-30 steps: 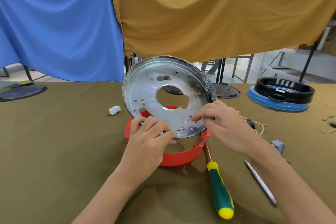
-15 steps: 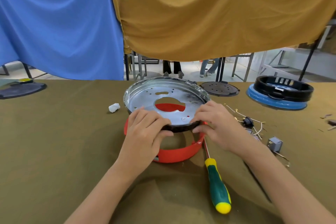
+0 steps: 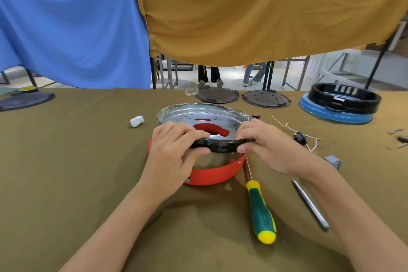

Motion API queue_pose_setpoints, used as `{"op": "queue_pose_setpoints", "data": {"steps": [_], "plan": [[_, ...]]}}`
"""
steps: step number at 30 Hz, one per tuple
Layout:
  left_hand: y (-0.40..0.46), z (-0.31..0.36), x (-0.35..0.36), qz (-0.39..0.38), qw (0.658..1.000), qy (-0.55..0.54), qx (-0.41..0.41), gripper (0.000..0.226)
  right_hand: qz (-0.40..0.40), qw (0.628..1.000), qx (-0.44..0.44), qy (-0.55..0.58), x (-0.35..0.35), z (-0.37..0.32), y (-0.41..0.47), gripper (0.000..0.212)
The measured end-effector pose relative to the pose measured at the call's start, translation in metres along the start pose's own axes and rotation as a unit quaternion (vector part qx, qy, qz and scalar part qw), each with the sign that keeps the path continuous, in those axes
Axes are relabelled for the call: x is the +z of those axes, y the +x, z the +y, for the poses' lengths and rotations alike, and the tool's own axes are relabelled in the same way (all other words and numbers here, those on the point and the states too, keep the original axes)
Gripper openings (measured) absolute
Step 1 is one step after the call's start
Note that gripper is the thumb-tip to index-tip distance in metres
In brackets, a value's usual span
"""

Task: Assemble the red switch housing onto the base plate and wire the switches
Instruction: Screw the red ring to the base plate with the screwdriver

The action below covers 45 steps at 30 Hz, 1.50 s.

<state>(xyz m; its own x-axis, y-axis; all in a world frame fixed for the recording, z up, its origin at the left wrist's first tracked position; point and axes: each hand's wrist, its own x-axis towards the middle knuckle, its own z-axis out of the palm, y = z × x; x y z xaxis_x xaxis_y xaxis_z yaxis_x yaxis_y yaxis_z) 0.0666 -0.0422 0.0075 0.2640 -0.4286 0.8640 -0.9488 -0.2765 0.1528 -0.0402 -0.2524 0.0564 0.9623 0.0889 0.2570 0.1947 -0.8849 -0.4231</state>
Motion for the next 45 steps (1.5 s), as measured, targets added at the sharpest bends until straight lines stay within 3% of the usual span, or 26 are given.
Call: {"op": "queue_pose_setpoints", "data": {"steps": [7,12,19,36,45], "plan": [[-0.002,0.001,-0.002,-0.018,0.999,-0.035,-0.003,0.017,-0.016,1.0,-0.005,-0.023,0.004,0.007,-0.001,0.018],[-0.003,-0.001,0.0,-0.019,0.999,-0.046,0.001,0.017,-0.02,1.0,-0.004,-0.017,0.003,0.007,-0.001,0.021],[-0.003,-0.001,0.0,-0.025,0.999,-0.041,0.008,0.02,-0.016,0.999,-0.001,-0.032,0.004,0.01,-0.002,0.009],[-0.007,-0.001,-0.004,-0.049,0.998,-0.049,0.014,0.023,-0.013,0.998,0.002,-0.067,0.006,0.007,-0.004,0.013],[-0.01,-0.004,-0.005,-0.115,0.992,-0.012,0.044,0.036,-0.028,0.996,-0.003,-0.087,0.003,0.001,-0.004,0.022]]}}
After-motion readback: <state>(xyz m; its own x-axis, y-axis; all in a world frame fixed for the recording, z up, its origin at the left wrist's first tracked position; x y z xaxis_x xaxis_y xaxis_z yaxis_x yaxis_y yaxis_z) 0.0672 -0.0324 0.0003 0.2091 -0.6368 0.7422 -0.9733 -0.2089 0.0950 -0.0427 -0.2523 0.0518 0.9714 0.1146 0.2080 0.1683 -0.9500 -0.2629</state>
